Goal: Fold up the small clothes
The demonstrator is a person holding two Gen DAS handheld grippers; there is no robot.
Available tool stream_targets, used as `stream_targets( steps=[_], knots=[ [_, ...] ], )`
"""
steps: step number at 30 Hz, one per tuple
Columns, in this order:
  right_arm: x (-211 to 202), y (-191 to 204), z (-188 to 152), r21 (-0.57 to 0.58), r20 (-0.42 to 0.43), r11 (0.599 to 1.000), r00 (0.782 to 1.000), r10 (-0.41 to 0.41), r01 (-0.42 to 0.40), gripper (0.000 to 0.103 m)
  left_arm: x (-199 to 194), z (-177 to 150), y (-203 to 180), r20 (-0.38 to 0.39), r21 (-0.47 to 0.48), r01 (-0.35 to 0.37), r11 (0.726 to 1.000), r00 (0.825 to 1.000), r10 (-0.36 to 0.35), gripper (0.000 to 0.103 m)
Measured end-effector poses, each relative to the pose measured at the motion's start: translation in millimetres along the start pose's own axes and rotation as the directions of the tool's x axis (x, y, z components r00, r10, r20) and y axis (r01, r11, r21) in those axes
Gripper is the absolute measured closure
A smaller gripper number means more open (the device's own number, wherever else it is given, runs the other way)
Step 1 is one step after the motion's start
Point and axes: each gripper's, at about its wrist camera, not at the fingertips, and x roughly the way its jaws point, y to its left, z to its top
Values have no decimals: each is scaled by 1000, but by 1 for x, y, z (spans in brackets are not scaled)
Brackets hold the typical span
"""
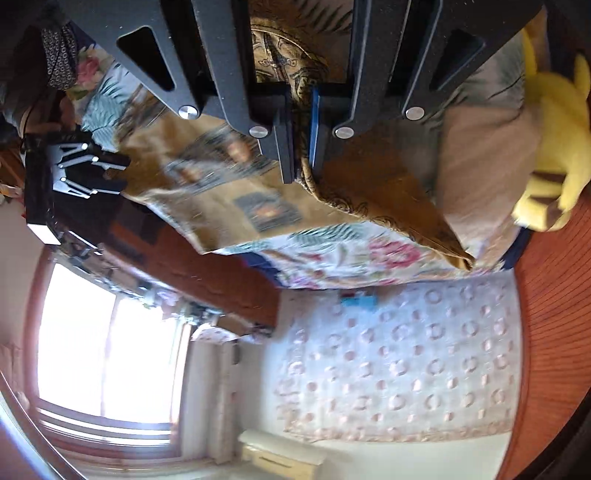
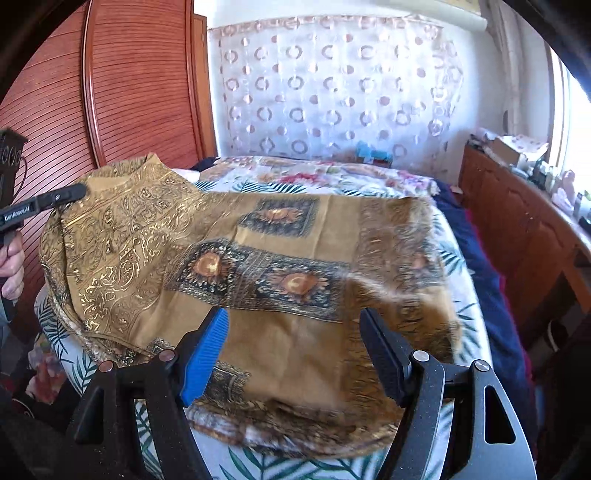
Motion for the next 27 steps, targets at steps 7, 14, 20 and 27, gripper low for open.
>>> stream_targets(
  steps=[7, 14, 20, 27],
  knots=[
    [-32, -11, -13, 22, 35, 999, 998, -48, 47, 28, 18, 30, -47, 16, 83, 105, 991, 994, -106, 96],
    [-49, -19, -23, 51, 52, 995, 995, -86, 83, 28, 46, 63, -98, 4, 150, 213, 965, 976, -216, 96],
    [-62, -21, -35, 94, 47, 991, 994, -103, 99, 28, 81, 53, -130, -83, 156, 283, 946, 959, -273, 96],
    [-67, -25, -40, 119, 27, 988, 994, -104, 101, 28, 82, 32, -121, -118, 118, 259, 959, 962, -246, 65]
  ],
)
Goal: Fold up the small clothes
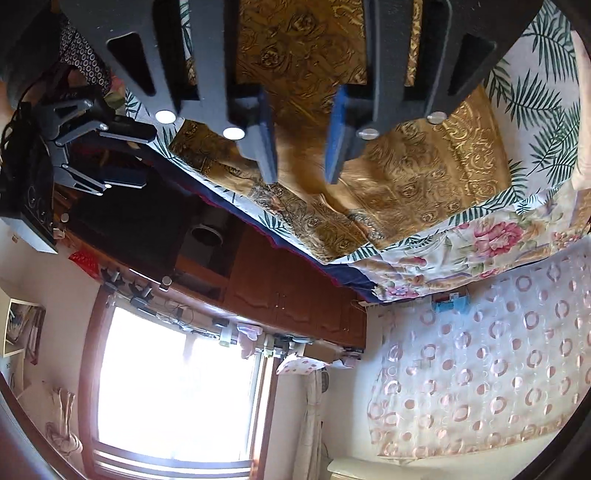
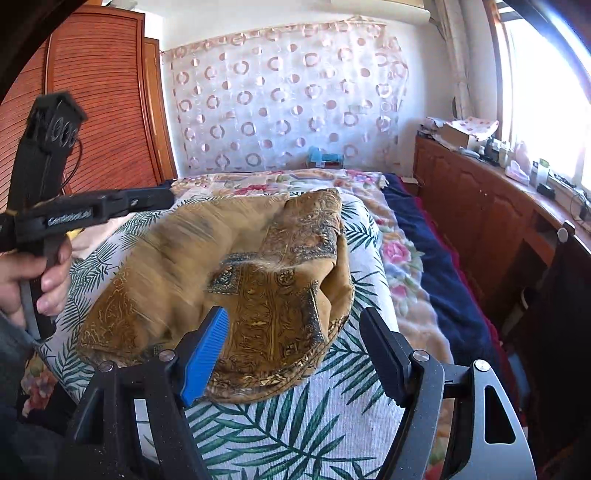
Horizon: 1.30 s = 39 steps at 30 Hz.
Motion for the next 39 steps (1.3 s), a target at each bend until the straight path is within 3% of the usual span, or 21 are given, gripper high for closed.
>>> stream_targets(
  steps=[2, 4, 5, 6, 14, 17, 25, 33, 39],
  knots=[
    [-1, 4, 3, 4, 2, 1000, 1000, 8, -8, 28, -14, -2, 3, 20, -14, 13, 1000, 1000, -13, 57],
    [0, 1, 5, 6, 2, 1000, 1000, 16, -16, 28, -22, -5, 2, 32, -14, 5, 1000, 999, -4, 42],
    [1, 4, 6, 5, 1, 1000, 1000, 20, -20, 28, -23, -6, 2, 34, -13, 1, 1000, 999, -1, 28],
    [3, 6, 7, 4, -2, 1000, 1000, 25, -25, 28, -23, -8, 4, 32, -9, 2, 1000, 999, -2, 22],
    [29, 13, 25, -44, -21, 995, 996, 90, -90, 28, -36, -45, 32, -6, -33, -93, 995, 996, 93, 22],
    [54, 9, 39, -49, -56, 994, 994, 92, -95, 33, -35, -57, 46, -31, -59, -125, 990, 992, 123, 22],
    [126, -8, 59, -11, -225, 995, 970, 95, -100, 37, -31, -78, 65, -68, -110, -156, 982, 986, 149, 22],
    [140, 4, 71, -5, -257, 988, 955, 148, -154, 37, -31, -87, 72, -74, -133, -159, 978, 986, 151, 22],
    [149, 6, 67, -44, -282, 991, 953, 108, -125, 40, -32, -89, 71, -75, -130, -161, 978, 986, 152, 22]
  ],
)
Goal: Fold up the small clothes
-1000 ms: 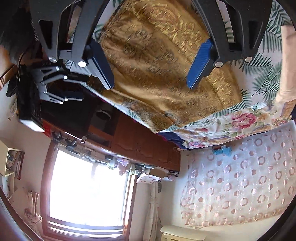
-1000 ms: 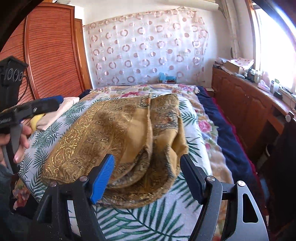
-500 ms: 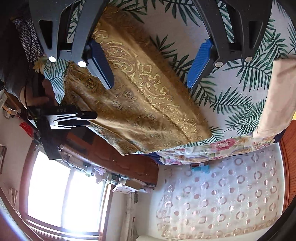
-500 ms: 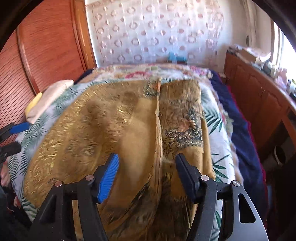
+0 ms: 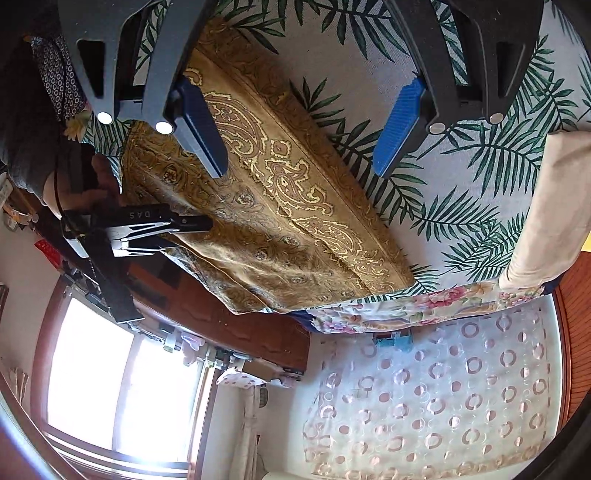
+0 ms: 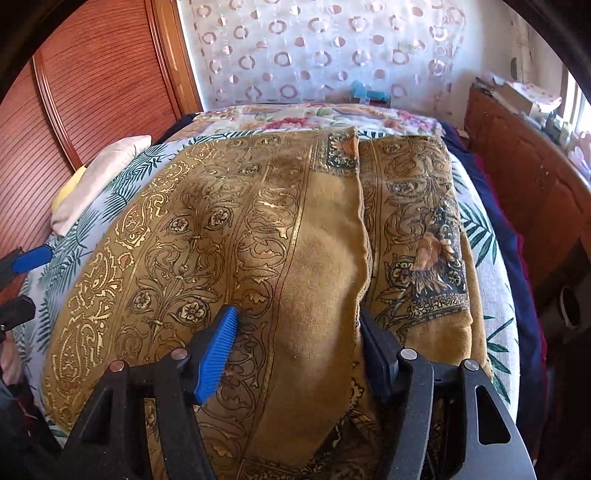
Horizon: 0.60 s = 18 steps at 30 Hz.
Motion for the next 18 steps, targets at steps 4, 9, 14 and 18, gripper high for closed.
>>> stream_targets(
  steps=[4, 9, 14, 18],
  knots=[
    [-5, 9, 1, -27, 51, 999, 999, -16, 17, 88, 1, 0, 0, -1, 1, 1, 1000, 1000, -1, 22],
    [-31, 26, -2, -91, 190, 992, 980, -64, 82, 93, 2, -1, -3, -7, 5, 0, 1000, 1000, 0, 22],
    [-58, 32, -7, -124, 273, 960, 939, -210, 250, 94, 4, -3, -7, -14, 16, 3, 1000, 1000, -3, 22],
    [-66, 7, -16, -68, 253, 958, 934, -253, 278, 93, 6, -3, -8, -17, 13, 11, 1000, 1000, -11, 22]
  ],
)
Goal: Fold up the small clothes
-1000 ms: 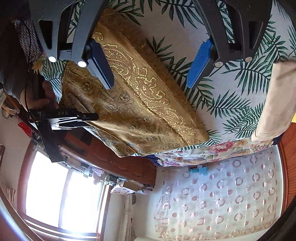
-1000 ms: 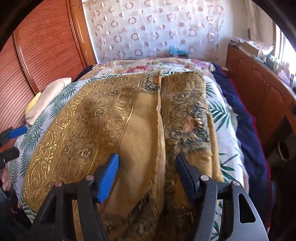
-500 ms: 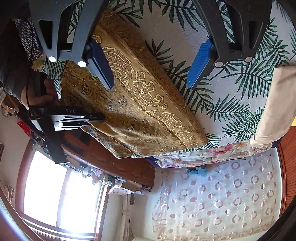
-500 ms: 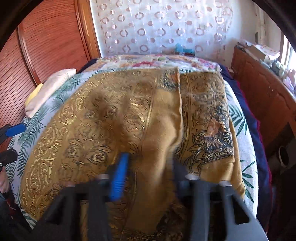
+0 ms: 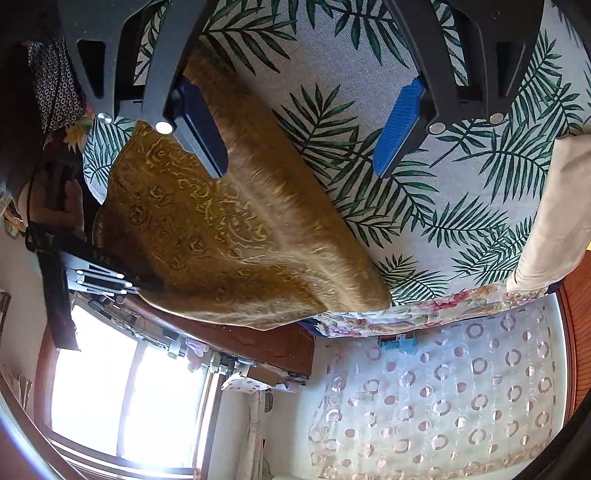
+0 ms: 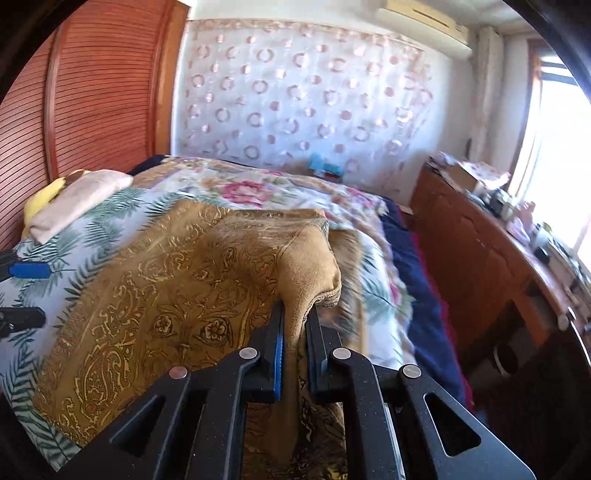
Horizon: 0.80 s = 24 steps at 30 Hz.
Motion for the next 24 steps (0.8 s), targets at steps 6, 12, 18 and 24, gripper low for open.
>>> stream_targets(
  steps=[6, 12, 18, 24],
  knots=[
    [28, -23, -22, 85, -110, 996, 993, 38, -29, 93, 5, -1, -5, -6, -4, 3, 1000, 1000, -3, 22],
    [30, -14, -17, 99, -106, 995, 994, -4, 14, 74, 5, -3, -11, -11, 9, 2, 1000, 1000, -2, 22],
    [0, -10, -40, 150, -90, 989, 996, 22, -8, 54, 8, -3, -17, -19, 21, 8, 1000, 1000, -7, 22],
    [-16, -30, -56, 199, -66, 980, 997, 33, -19, 30, 12, -7, -24, -39, 29, 28, 999, 999, -27, 22]
  ],
)
